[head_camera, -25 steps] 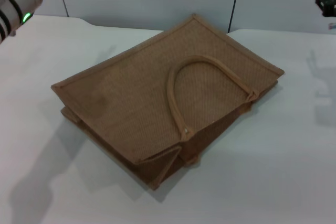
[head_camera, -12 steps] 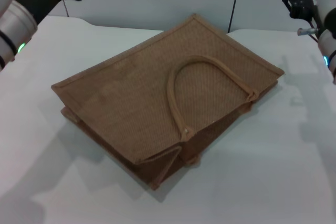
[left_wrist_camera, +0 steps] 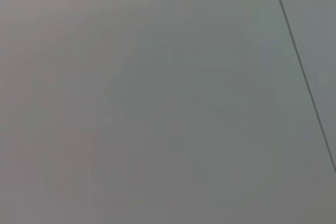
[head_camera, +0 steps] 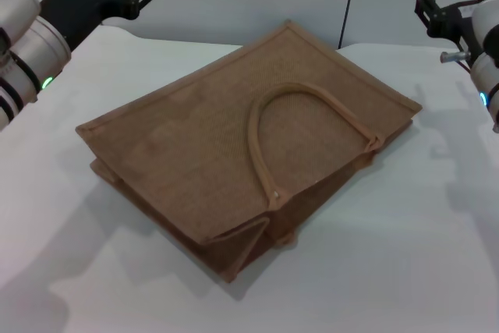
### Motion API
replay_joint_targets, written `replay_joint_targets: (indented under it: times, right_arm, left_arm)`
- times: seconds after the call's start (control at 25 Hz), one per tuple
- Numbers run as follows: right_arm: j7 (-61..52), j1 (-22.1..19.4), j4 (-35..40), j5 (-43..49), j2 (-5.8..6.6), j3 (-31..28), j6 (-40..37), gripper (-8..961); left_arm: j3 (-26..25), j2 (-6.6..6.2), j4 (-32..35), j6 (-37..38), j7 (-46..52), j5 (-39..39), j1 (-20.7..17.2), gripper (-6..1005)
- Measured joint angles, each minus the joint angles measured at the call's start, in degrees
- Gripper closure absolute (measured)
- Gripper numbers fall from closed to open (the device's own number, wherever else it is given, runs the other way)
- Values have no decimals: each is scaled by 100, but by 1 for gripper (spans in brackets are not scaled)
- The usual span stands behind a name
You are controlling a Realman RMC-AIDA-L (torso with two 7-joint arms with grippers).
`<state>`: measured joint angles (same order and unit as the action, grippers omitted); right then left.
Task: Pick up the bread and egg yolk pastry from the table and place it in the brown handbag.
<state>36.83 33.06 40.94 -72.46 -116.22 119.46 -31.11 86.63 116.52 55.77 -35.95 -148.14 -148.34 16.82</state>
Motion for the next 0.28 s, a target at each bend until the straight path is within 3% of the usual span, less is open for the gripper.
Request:
replay_joint_targets:
  times: [0.28]
  right_arm:
    - [-13,183,-221,-35,-27,54,61,201]
  left_arm:
    - [-3,-21,-259,-6,-50,145,212,263]
